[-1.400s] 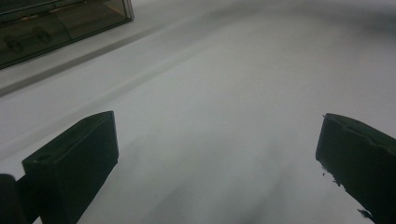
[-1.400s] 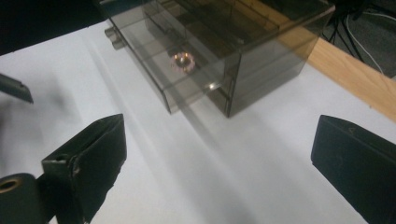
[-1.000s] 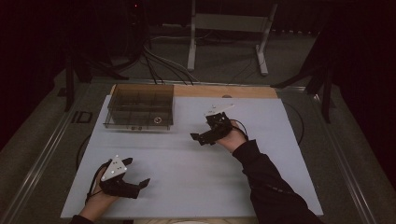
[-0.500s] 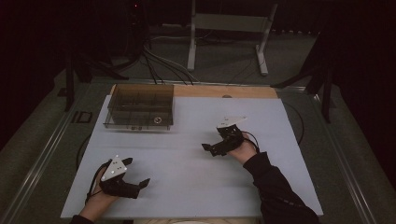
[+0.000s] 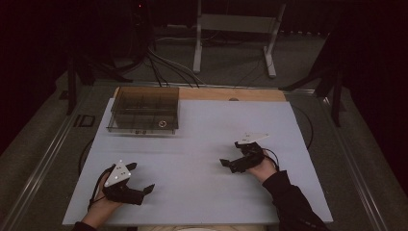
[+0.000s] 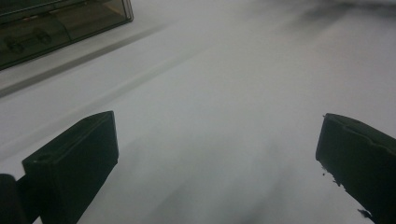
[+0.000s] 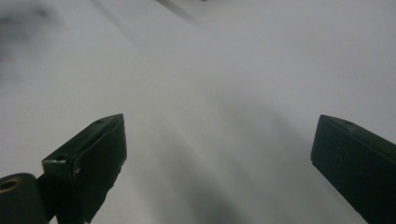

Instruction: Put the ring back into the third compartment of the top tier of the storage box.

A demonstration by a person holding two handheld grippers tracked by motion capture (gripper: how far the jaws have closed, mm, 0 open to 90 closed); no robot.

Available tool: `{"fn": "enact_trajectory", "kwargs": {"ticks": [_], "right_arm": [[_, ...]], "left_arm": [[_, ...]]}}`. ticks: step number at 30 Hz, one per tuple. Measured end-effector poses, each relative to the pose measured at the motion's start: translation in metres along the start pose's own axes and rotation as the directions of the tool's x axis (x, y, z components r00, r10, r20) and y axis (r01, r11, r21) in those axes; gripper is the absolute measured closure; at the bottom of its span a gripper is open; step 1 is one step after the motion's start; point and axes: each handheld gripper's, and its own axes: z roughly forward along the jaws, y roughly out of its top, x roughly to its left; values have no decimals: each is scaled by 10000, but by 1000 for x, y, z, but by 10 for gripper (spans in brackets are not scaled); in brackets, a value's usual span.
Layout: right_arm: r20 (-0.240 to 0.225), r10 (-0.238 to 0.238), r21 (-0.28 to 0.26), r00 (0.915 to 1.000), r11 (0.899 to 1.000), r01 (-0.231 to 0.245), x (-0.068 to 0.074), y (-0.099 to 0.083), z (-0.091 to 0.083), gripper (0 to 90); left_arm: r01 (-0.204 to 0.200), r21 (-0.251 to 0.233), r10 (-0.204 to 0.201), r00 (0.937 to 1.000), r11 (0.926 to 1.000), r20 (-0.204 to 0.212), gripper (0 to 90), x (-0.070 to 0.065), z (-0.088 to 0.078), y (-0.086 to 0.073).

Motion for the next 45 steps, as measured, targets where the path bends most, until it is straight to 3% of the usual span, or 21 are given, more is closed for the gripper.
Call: {"fn": "enact_trajectory", "kwargs": {"ticks": [14,24,29,39,45], "right_arm": [[269,391,13,9989,9992,-392,-4,-37,-25,40],[749,152,145,9971,9998,-164,0,-56,-39,40],[924,266,98,9954,9996,-276,1,-66,-46,40],[1096,243,93,9937,9996,-255,3,-70,-45,40],[1191,466,25,9918,9989,-472,1,-70,-46,40]], "left_arm": [[-32,18,32,10000,10000,-12,0,0,0,0],[-24,-1,24,10000,10000,-18,0,0,-1,0],[-39,16,39,10000,10000,-20,0,-1,-1,0],[-51,27,51,10000,10000,9,0,0,0,0],[-56,16,56,10000,10000,21,0,-1,-1,-1]]}}
